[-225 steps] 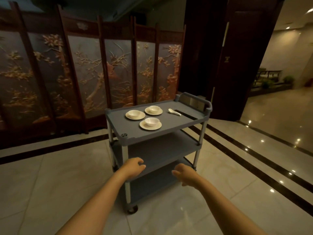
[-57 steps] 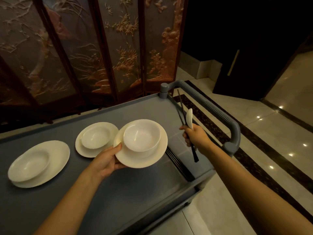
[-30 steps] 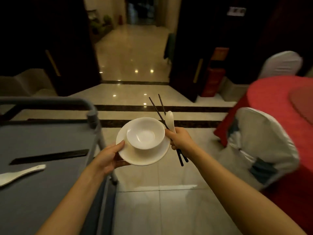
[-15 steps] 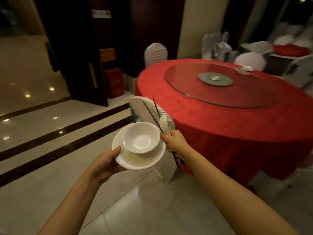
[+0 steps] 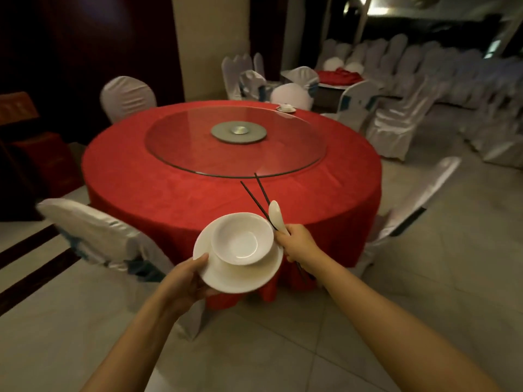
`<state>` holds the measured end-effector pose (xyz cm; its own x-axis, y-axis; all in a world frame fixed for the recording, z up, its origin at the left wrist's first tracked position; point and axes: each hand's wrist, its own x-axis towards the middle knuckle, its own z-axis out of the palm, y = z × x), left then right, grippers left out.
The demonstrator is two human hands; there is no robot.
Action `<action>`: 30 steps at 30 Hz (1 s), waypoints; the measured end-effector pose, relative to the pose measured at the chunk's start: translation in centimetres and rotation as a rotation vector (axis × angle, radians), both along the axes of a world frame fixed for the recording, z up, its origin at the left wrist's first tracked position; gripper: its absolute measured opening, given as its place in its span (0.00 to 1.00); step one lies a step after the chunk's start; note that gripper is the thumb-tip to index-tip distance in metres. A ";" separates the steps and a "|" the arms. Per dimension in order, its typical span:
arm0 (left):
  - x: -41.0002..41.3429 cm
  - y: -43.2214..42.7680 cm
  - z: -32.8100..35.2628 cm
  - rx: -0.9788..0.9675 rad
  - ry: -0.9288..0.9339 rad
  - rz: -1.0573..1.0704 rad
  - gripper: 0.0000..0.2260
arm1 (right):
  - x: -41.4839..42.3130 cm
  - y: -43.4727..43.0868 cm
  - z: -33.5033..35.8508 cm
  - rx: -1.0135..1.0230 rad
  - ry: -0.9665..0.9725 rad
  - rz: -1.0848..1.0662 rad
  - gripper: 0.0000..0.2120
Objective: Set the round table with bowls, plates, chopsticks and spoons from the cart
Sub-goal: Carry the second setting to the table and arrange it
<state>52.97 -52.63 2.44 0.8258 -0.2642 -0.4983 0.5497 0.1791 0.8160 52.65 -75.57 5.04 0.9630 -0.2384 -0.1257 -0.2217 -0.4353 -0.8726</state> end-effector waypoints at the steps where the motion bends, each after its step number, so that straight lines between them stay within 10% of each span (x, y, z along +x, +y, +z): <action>1: 0.7 -1.7 0.1 -0.011 0.010 -0.030 0.15 | 0.1 -1.7 -0.1 0.002 0.004 -0.030 0.12; 30: 27.3 -45.9 -3.2 0.211 -0.097 -0.294 0.09 | 21.1 -44.6 -5.4 -0.067 0.062 -0.330 0.16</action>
<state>80.25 -98.55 -0.73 0.7761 -0.3969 -0.4901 0.4708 -0.1524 0.8690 73.72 -120.18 -0.36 0.8235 -0.5456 -0.1556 -0.4122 -0.3869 -0.8249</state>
